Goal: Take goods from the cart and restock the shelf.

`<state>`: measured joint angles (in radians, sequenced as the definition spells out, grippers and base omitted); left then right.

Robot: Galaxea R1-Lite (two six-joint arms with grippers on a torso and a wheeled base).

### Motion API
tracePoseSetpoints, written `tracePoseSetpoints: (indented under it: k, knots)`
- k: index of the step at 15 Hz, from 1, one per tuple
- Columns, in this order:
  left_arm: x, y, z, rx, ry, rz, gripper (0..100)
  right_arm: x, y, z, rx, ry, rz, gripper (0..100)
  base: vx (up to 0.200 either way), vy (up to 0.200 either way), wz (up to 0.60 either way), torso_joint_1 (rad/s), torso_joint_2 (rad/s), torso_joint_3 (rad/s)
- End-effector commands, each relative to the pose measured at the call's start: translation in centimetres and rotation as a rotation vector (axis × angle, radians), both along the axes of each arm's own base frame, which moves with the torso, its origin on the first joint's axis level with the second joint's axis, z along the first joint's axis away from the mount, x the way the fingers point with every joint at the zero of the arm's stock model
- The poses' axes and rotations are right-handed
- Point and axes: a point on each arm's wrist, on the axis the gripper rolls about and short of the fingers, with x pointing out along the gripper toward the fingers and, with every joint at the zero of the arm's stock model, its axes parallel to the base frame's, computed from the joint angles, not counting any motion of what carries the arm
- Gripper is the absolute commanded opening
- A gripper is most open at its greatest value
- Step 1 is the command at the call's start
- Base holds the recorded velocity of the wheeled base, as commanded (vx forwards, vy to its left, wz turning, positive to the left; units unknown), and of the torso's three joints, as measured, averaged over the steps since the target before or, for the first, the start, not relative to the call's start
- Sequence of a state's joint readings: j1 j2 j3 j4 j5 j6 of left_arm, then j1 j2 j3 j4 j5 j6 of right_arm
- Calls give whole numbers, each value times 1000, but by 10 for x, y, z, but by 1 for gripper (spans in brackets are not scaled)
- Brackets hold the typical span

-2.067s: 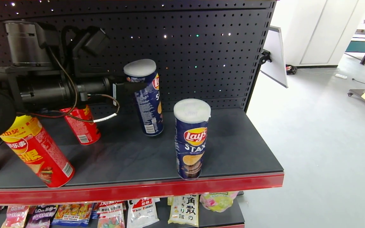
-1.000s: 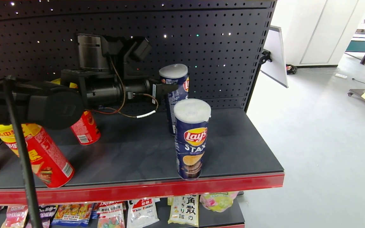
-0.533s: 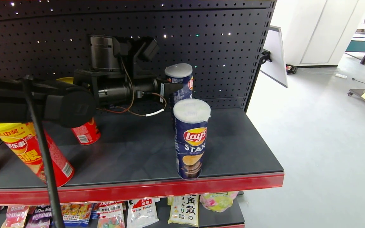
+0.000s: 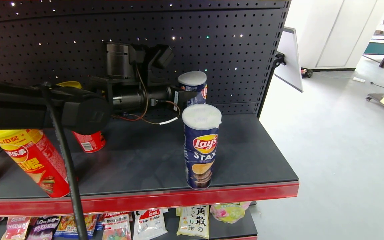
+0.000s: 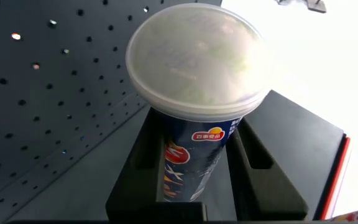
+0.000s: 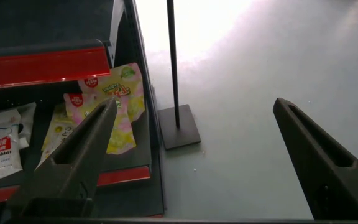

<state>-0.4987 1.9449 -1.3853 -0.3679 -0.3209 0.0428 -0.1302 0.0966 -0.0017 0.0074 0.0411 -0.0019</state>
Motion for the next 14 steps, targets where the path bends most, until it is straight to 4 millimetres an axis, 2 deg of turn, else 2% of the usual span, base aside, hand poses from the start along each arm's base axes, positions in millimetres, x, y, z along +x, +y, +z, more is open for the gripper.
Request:
tracePoseSetpoints:
  k: [1,10,14]
  knots:
    - [1,0,-1,5,8,2,0,0,0,0,-1,2,0,100,0,0,0,0,0,0]
    - [3,-1,-5,10,15,0,0,0,0,0,1,2,0,100,0,0,0,0,0,0]
    - [11,-5,-4,0,-6,-2,0,0,0,0,0,0,0,100,0,0,0,0,0,0]
